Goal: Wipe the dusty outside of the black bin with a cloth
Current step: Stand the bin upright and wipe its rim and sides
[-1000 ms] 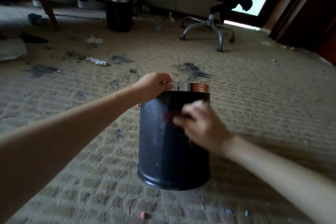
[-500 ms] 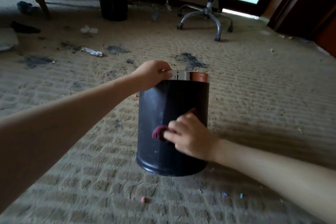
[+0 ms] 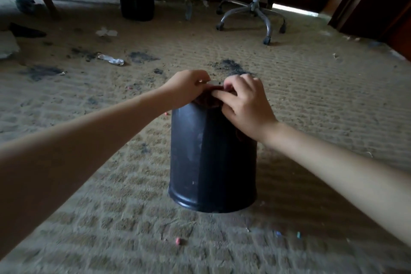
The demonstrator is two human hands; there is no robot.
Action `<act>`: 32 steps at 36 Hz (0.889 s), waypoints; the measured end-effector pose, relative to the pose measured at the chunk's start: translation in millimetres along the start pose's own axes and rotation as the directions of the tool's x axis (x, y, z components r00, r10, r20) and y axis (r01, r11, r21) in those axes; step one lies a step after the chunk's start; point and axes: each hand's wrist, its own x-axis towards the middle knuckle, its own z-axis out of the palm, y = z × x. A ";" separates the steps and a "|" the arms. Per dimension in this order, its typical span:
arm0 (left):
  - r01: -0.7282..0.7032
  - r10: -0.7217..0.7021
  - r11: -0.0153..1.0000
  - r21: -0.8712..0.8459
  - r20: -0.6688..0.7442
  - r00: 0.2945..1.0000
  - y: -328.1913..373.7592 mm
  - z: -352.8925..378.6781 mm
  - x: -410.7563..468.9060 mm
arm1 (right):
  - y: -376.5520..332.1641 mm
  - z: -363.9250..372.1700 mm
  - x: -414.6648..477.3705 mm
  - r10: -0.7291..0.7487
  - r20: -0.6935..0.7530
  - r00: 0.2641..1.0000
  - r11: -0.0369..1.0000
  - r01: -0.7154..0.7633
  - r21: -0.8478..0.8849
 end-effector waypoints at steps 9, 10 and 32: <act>0.035 -0.035 0.999 -0.013 -0.007 0.999 2.5 -2.0 -0.5 | -61.9 14.7 -79.9 -0.350 0.325 0.878 0.936 0.335 0.104; 0.032 -0.032 0.999 -0.025 0.003 0.999 4.5 -2.0 -0.5 | -71.1 13.9 -97.2 -0.397 0.355 0.846 0.918 0.371 0.143; -0.007 0.007 1.000 -0.021 0.018 1.000 1.9 0.6 0.9 | 2.3 3.0 -10.2 -0.029 0.031 0.999 0.999 0.027 0.039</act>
